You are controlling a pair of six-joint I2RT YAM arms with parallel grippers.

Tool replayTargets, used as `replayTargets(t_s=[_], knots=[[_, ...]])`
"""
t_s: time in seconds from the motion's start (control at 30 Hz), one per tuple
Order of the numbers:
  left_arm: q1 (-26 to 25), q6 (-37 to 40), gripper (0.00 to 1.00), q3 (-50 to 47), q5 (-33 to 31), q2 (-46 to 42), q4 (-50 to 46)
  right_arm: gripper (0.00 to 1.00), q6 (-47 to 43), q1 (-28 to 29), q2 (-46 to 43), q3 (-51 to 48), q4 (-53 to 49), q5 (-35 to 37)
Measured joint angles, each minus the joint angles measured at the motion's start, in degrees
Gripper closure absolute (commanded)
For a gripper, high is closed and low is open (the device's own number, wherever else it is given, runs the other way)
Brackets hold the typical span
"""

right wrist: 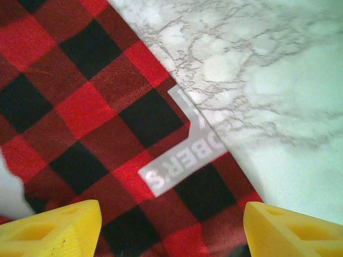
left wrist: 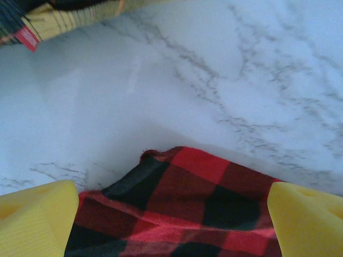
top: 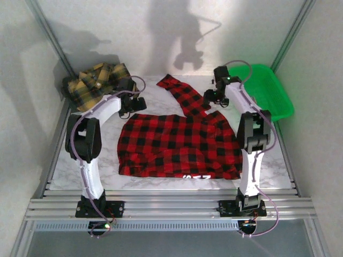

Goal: Fold and stack the long sleeve shirts

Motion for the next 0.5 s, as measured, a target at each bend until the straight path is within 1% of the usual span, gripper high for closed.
replayTargets(t_s=[0.1, 0.2, 0.5], knots=[[0.39, 0.87, 0.10, 0.52, -0.04, 1.25, 0.07, 0.30, -2.27, 0.04, 4.74, 3.17, -0.52, 0.11], [1.05, 1.18, 0.10, 1.29, -0.28, 2.01, 0.52, 0.30, -3.34, -0.24, 7.54, 5.46, -1.49, 0.17], [2.25, 2.97, 0.17, 8.26, -0.66, 9.09, 0.50, 0.32, -3.98, -1.86, 12.22, 9.99, -3.15, -0.07]])
